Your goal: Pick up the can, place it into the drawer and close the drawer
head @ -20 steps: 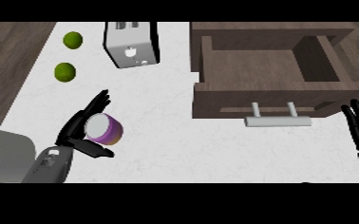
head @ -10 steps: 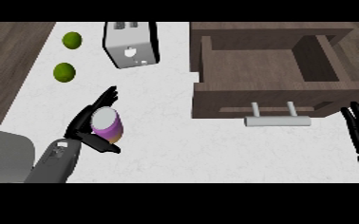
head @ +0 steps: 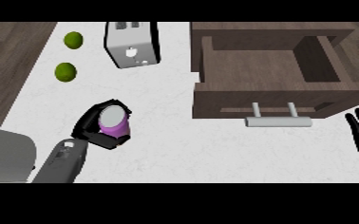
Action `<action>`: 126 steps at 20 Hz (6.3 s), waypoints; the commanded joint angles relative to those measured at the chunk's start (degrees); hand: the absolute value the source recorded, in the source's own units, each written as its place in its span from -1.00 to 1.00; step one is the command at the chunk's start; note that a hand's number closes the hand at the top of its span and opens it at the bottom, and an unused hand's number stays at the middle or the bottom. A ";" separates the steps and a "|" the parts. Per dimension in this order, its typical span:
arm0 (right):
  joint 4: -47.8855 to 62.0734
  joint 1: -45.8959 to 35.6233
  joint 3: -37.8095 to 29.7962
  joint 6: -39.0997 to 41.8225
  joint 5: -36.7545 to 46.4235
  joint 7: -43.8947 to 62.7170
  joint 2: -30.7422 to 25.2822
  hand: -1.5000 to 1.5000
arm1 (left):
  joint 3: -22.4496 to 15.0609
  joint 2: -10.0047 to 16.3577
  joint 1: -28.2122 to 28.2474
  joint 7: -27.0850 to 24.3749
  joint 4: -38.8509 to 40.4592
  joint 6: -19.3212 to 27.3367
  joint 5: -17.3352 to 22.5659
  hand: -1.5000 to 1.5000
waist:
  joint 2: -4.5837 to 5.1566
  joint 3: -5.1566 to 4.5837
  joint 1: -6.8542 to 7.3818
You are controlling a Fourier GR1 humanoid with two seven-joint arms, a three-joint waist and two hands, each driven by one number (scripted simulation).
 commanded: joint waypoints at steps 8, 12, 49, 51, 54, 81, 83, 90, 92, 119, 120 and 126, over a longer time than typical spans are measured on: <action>-0.70 3.45 -1.43 1.71 -1.24 -1.87 0.26 -1.00 | 11.96 -1.05 3.09 6.63 -5.87 13.87 9.63 1.00 | -0.24 0.07 0.51; -0.12 2.30 0.94 -0.33 0.13 -2.36 1.05 -1.00 | 13.34 -5.57 0.59 10.22 -10.76 22.03 11.63 1.00 | -0.09 0.02 0.25; -6.86 2.67 -2.58 1.26 -4.38 3.30 0.25 -1.00 | -21.23 -11.11 -34.63 55.95 -34.88 54.28 11.67 1.00 | 0.08 0.00 -1.34; -1.57 1.51 -4.73 2.34 -5.02 0.91 -1.01 -1.00 | -14.50 -11.11 -39.28 55.87 -30.79 49.63 11.11 1.00 | 0.15 0.01 -0.91; 2.35 -1.63 -4.93 1.37 -2.67 -2.13 -0.95 -1.00 | -14.66 -11.11 -43.01 52.54 -24.79 50.97 12.71 1.00 | 0.25 0.01 -0.92; 1.23 -6.47 -2.93 0.98 -2.75 2.66 -2.83 -1.00 | -31.40 -11.11 -61.07 42.30 6.48 61.04 33.17 1.00 | 1.21 0.15 -5.06; -0.84 -5.95 -2.63 0.49 -2.96 3.51 -2.26 -1.00 | -31.51 -11.11 -60.94 39.43 8.40 61.61 32.65 1.00 | 1.19 0.12 -4.95; -1.31 -6.98 -0.23 -0.29 -0.72 5.16 -1.69 -1.00 | -37.51 -11.11 -60.23 38.58 9.33 62.85 35.76 1.00 | 1.34 0.12 -5.77; 2.06 -7.51 -1.52 -0.51 -0.54 1.81 -1.35 -1.00 | -37.89 -11.11 -60.75 38.15 11.03 62.76 35.78 1.00 | 1.44 0.15 -5.34; -1.80 -12.14 1.40 -1.92 9.67 0.33 -4.79 -1.00 | -42.72 -11.11 -57.85 33.74 11.33 71.88 44.59 -1.00 | 1.90 0.08 -6.96; -3.21 -9.87 2.14 -0.34 10.14 -0.24 -5.43 -1.00 | -42.27 -11.11 -57.80 32.74 11.45 71.96 44.98 -1.00 | 1.82 0.08 -7.23; -4.37 -12.82 2.44 0.29 15.93 -1.87 -9.80 -1.00 | -42.86 -11.11 -58.09 32.96 8.76 73.92 48.31 -1.00 | 1.64 0.09 -6.96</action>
